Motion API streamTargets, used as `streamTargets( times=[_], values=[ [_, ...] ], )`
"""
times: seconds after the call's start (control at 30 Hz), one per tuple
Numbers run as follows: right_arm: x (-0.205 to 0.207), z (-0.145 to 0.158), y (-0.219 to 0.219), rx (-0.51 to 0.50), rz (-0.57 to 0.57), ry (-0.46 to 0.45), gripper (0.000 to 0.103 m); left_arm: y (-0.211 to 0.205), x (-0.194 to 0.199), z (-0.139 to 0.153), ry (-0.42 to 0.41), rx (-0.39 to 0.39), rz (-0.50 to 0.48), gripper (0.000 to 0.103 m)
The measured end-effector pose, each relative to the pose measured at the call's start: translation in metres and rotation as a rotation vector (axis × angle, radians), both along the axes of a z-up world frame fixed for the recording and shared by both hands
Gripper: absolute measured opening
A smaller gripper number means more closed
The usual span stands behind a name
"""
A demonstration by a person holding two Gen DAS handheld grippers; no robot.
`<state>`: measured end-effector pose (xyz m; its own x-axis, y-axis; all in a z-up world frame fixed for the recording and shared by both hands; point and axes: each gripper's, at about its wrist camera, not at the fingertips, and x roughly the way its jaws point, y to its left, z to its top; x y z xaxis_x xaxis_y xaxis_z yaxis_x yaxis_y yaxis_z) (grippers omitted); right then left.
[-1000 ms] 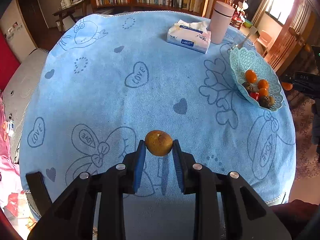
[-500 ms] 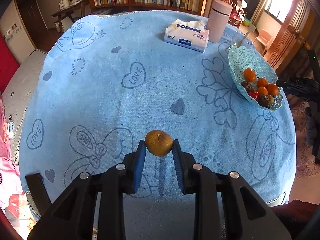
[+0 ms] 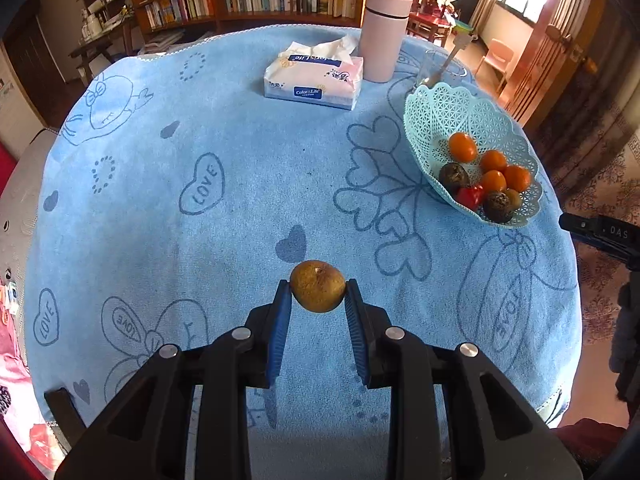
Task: Organize fruits
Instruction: 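Carry the yellow fruit to the basket and open the left gripper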
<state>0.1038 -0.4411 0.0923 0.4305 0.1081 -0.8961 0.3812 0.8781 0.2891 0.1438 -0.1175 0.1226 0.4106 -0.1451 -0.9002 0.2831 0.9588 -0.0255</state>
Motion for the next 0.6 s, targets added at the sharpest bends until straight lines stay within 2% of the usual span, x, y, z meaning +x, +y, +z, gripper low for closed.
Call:
streamTargets(
  times=[0.37,0.6],
  values=[
    [-0.053,-0.005,-0.033,-0.008,-0.089,0.027,0.049,-0.092,0.041,0.011,-0.045,-0.037,-0.176,0.028],
    [-0.078,-0.008,-0.039,-0.034,-0.068,0.059,0.049,-0.146,0.073,0.003,-0.052,-0.056,-0.227,0.028]
  ],
)
